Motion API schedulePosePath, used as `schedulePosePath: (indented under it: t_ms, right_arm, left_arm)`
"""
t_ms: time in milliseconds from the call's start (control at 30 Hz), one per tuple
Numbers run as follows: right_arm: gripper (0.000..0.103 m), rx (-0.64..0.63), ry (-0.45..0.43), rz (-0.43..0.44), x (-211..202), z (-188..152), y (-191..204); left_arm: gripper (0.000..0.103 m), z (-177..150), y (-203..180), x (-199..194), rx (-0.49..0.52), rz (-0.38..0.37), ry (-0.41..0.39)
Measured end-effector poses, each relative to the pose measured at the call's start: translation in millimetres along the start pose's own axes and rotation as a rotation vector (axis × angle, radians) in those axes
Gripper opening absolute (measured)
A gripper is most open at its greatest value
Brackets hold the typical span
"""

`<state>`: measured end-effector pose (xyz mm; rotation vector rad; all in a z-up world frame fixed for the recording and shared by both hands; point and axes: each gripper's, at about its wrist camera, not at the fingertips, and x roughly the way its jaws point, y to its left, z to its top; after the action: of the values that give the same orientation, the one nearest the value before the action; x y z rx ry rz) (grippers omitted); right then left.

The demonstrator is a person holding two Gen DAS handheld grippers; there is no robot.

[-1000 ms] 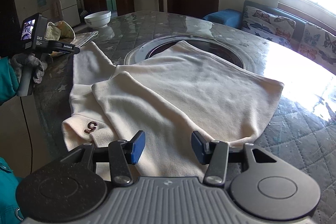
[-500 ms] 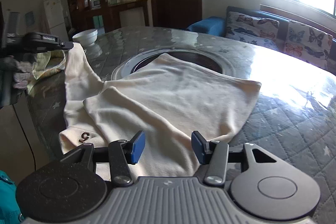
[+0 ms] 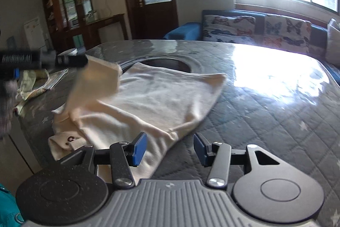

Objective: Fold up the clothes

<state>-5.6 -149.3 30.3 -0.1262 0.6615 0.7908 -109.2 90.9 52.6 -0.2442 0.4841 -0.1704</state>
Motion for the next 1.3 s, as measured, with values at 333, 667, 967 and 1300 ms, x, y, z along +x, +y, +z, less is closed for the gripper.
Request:
schedulePosePath:
  t_ms: [333,667,967,1300]
  right_arm:
    - [0.049,0.025,0.017,0.02,2,1,-3]
    - [0.038,-0.039,0.095,0.129,45,12,31]
    - [0.012,-0.036,0.141,0.11,71,10,40]
    - [0.003,-0.044,0.075,0.045,48,23,34]
  left_arm:
    - [0.023,-30,-1,17,0.124,-0.086,0.138]
    - [0.027,-45,80,-25,0.113,0.2,0.155]
    - [0.032,-68,101,-35,0.082,0.239,0.199]
    - [0.032,-29,101,-31,0.096,0.191,0.124]
